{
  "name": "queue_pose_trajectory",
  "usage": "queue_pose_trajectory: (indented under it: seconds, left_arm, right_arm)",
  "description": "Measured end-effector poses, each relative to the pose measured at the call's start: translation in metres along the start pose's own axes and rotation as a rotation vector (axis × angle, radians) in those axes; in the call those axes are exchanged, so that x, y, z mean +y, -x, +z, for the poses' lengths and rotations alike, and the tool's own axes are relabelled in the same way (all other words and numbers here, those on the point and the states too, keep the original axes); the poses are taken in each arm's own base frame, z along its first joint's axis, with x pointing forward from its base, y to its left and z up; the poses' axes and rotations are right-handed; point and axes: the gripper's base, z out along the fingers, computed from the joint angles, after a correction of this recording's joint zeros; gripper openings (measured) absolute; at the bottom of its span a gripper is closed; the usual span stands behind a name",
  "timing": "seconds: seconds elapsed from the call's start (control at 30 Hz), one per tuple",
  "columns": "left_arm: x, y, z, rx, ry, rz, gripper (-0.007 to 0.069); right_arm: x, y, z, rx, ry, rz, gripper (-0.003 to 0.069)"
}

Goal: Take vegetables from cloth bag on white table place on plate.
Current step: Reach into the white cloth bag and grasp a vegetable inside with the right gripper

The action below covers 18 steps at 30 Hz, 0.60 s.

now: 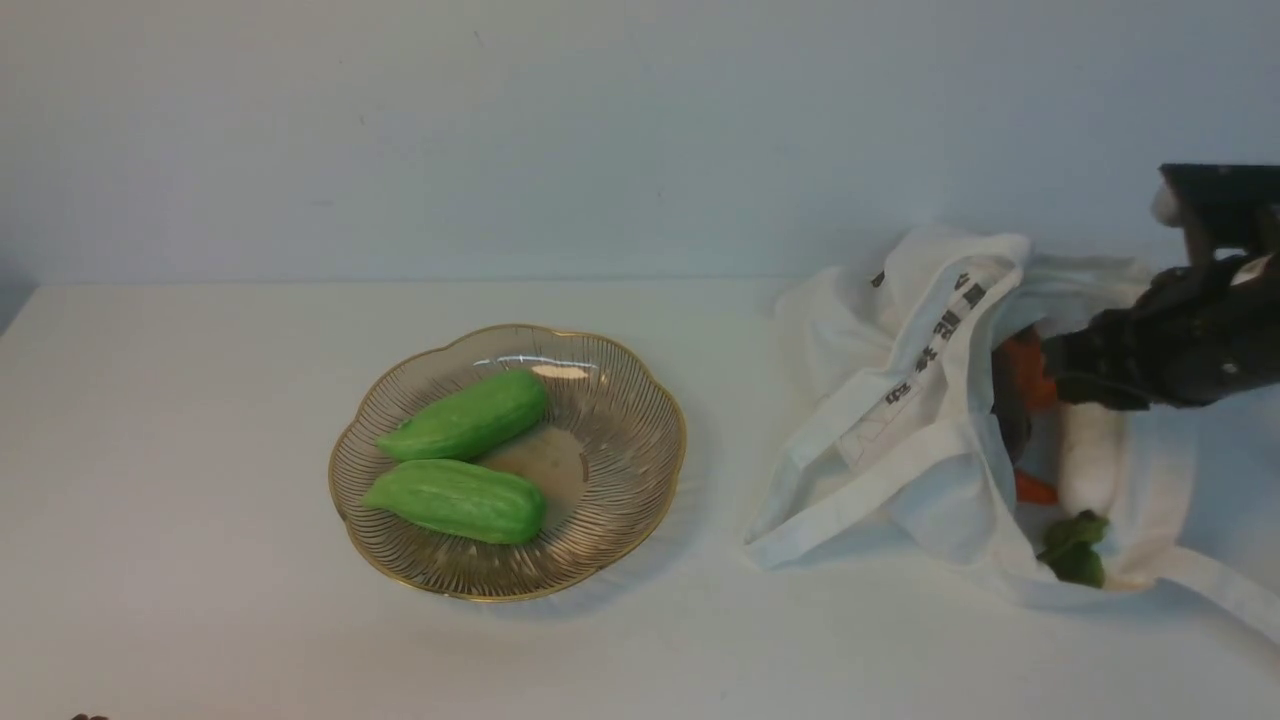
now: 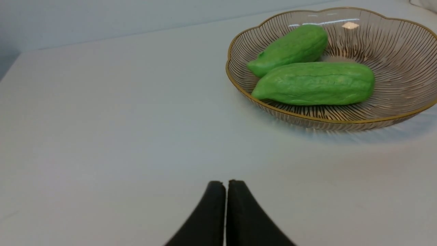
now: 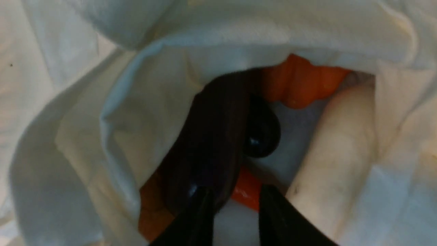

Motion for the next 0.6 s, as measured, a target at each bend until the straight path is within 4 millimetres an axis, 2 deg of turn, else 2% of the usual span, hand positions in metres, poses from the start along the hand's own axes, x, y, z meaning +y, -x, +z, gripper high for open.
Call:
queue_pose_trajectory:
  seconds: [0.17, 0.27, 0.43, 0.6]
  left_arm:
    - [0.000, 0.000, 0.000, 0.000, 0.000, 0.000, -0.0008]
    - [0.000, 0.000, 0.000, 0.000, 0.000, 0.000, -0.0008]
    - [0.000, 0.000, 0.000, 0.000, 0.000, 0.000, -0.0008]
    - [0.000, 0.000, 0.000, 0.000, 0.000, 0.000, -0.0008]
  right_arm:
    - [-0.003, -0.002, 0.031, 0.008, -0.007, 0.030, 0.0448]
    - [-0.005, -0.006, 0.046, 0.026, -0.005, 0.063, 0.0538]
    - [-0.002, -0.009, 0.057, 0.039, 0.011, 0.095, 0.0601]
    - [0.005, -0.009, 0.059, 0.035, 0.020, 0.076, 0.0603]
